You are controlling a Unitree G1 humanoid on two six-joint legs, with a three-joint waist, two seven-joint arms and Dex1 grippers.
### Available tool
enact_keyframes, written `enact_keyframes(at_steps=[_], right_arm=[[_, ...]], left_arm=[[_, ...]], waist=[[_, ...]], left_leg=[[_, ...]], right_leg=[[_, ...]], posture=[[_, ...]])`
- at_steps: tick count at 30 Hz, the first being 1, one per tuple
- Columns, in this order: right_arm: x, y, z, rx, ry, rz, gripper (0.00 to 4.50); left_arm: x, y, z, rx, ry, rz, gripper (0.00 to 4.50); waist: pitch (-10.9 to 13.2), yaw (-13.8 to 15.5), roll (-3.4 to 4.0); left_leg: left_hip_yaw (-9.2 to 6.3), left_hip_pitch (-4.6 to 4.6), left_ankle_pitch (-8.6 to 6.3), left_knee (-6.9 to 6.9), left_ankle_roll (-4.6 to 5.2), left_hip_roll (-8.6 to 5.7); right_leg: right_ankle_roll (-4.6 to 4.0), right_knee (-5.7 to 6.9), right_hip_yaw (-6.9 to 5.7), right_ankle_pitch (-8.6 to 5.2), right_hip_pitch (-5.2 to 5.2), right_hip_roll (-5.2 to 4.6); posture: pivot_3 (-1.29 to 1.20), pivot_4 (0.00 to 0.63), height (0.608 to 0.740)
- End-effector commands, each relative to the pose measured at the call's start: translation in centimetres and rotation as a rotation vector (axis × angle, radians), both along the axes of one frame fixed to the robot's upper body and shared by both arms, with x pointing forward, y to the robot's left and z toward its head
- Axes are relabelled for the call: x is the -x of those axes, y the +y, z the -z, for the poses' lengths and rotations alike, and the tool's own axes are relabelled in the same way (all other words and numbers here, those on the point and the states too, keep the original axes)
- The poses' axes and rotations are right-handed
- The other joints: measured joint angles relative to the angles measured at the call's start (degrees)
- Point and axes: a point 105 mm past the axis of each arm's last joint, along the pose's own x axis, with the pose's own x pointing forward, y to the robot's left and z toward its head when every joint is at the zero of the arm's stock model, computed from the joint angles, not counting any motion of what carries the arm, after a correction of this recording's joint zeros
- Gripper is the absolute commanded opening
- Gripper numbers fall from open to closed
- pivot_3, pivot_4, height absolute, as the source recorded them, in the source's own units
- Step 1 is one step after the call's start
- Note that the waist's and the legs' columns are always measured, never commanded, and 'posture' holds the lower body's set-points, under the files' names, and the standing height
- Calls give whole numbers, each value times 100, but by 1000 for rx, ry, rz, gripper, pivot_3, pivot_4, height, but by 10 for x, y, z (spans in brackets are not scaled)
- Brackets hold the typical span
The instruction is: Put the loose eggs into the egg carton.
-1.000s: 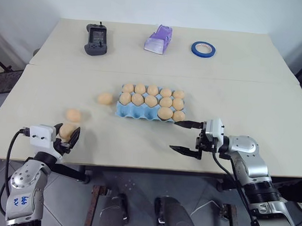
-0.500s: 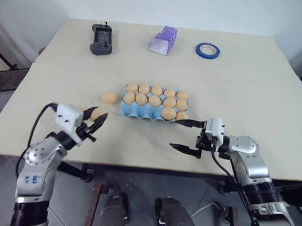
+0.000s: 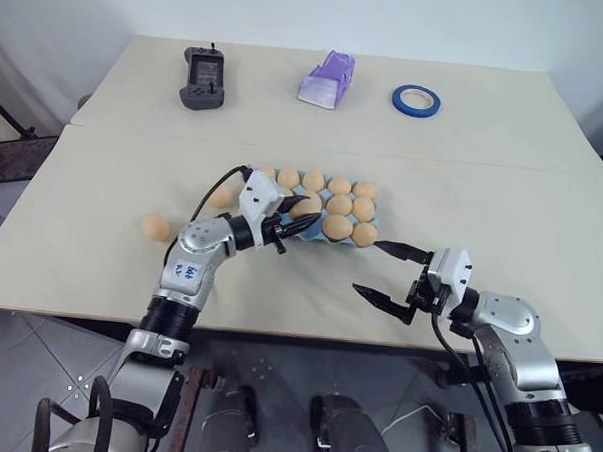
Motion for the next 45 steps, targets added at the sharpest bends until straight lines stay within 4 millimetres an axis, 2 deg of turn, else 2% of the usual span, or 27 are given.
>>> enact_keyframes(at_steps=[1,3,7,11,13,17,20,22,23,28,31,34,37,38,40,45], right_arm=[[4,-4,-15,-13,-57,35,4500],[6,-5,-15,-15,-56,45,4500],[7,-7,-15,-19,-58,68,4500],[6,-5,-15,-23,-56,65,4500],[6,-3,-15,-26,-52,52,4500],[4,3,-15,-25,-47,-4,4500],[1,6,-16,-19,-42,-39,4500],[-1,7,-16,-13,-37,-67,4500],[-2,8,-17,-10,-36,-82,4500],[-7,15,-20,-10,-44,-142,4500],[-9,17,-21,-14,-56,-159,4500],[-10,19,-19,-10,-52,-178,4500],[-11,20,-19,-7,-50,-191,4500],[-12,20,-19,-5,-50,-194,4500],[-13,20,-21,-3,-52,-197,4500],[-15,19,-22,6,-56,-194,4500]], left_arm=[[1,-7,1,-23,-28,49,1591],[2,-9,3,-32,-29,68,1591],[1,-2,3,-25,-36,43,2809],[12,15,-7,-16,-95,39,4032],[22,29,-10,-10,-113,31,4032],[52,69,-14,-11,-147,-8,4032],[77,101,0,-109,-128,-36,4032],[90,124,5,-134,-105,-99,4369],[95,138,5,-136,-103,-155,4485],[122,215,11,-85,-99,-564,4485],[144,238,23,-64,-71,-721,4485],[159,248,34,-1,-28,-825,4485],[160,244,36,52,-18,-860,4485],[158,241,37,59,-20,-860,4485],[148,236,35,90,-27,-864,4485],[111,229,22,128,-57,-849,4485]], waist=[[0,2,0],[1,5,-1],[1,12,-1],[1,-5,-1],[1,-24,-1],[0,-31,-1],[1,-27,-1],[1,-31,-1],[1,-38,-1],[1,-46,-1],[1,-50,-2],[1,-32,-2],[1,-13,-3],[1,-14,-3],[0,-33,-3],[-1,-21,-5]], left_leg=[[-1,0,0,1,0,0],[-2,0,1,6,-1,3],[-5,0,-8,14,-9,2],[-3,0,-10,17,-7,2],[-3,1,-9,13,-8,5],[-3,3,0,8,-3,16],[-5,4,-7,9,-16,16],[-4,8,-12,8,-17,13],[-4,8,-13,8,-17,11],[-6,6,-17,-5,-13,6],[-8,7,-17,-22,-13,4],[-8,5,-19,-39,-15,1],[-14,3,-20,-39,-16,1],[-17,3,-20,-37,-16,1],[-16,4,-20,-30,-17,1],[-16,4,-19,-15,-15,0]], right_leg=[[0,2,-1,0,-1,0],[0,8,0,0,-2,4],[1,13,-3,0,1,0],[4,17,-1,2,2,-1],[4,20,0,2,0,1],[-3,25,0,-2,-2,10],[-4,27,-3,-3,-2,7],[-5,25,-3,-3,1,-1],[-6,25,-3,-3,1,-6],[-14,13,-5,-5,0,-25],[-20,-3,-6,-9,-2,-26],[-25,-17,-9,-12,-4,-25],[-31,-19,-16,-15,-6,-25],[-32,-19,-17,-16,-6,-25],[-106,-18,-15,-55,-2,-25],[-95,-12,-15,-48,10,-24]], posture=[[0,150,740],[0,150,740],[0,150,740],[0,150,740],[0,150,740],[0,150,740],[0,150,740],[0,150,740],[0,150,740],[0,150,740],[0,150,740],[0,150,740],[0,150,740],[0,150,740],[0,150,740],[0,150,740]])
